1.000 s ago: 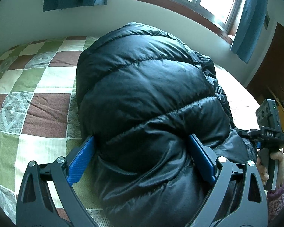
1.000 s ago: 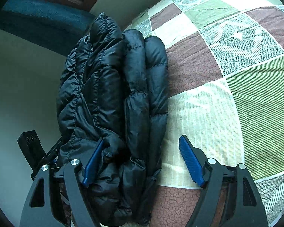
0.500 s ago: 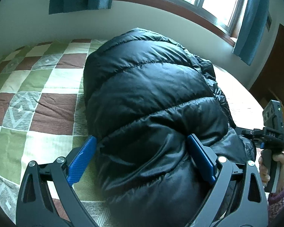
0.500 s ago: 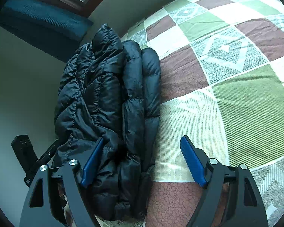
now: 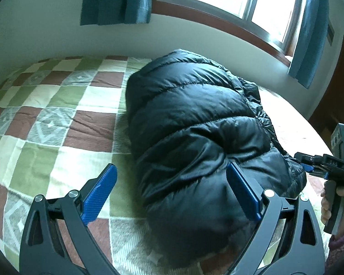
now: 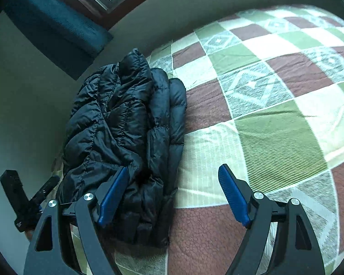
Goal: Fold large clothes
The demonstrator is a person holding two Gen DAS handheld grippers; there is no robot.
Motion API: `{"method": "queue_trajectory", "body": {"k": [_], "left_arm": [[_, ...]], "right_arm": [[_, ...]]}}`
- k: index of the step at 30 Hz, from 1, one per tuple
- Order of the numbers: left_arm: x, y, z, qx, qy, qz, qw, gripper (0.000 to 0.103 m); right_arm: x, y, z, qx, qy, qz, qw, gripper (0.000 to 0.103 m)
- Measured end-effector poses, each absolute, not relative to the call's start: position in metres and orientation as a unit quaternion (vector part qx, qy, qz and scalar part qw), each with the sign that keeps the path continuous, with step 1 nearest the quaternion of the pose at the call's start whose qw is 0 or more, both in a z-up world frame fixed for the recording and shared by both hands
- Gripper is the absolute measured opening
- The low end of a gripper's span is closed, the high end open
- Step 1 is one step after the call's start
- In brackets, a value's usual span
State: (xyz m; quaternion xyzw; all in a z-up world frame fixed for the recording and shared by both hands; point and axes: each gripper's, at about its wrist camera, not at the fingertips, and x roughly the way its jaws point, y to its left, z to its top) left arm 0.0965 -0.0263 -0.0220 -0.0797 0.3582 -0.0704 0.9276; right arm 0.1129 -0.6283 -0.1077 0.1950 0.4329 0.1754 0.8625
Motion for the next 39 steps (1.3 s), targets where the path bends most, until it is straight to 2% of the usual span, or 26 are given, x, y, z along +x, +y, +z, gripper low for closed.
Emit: {"method": "queue_trajectory", "body": {"k": [16,22,24,39], "left_arm": [[0.032,-0.018,-0.003,-0.057,0.331,-0.002,0.942,0.096],[0.02,-0.019,0.007,-0.049,0.325,0.023,0.944,0.097],[0.016,-0.019,0.01,-0.048,0.322,0.036,0.945,0.101],[0.006,-0.028,0.004,-0.031,0.314,0.062,0.947,0.101]], "right_arm": [[0.061,-0.597,-0.08,0.112,0.389,0.146,0.903,0.08],[0.046,-0.588,-0.068,0.105,0.372,0.145,0.911,0.08],[0.042,-0.586,-0.066,0.098,0.366,0.139,0.915,0.085],[0.027,-0.558,-0.058,0.012,0.347,0.077,0.935,0.085]]}}
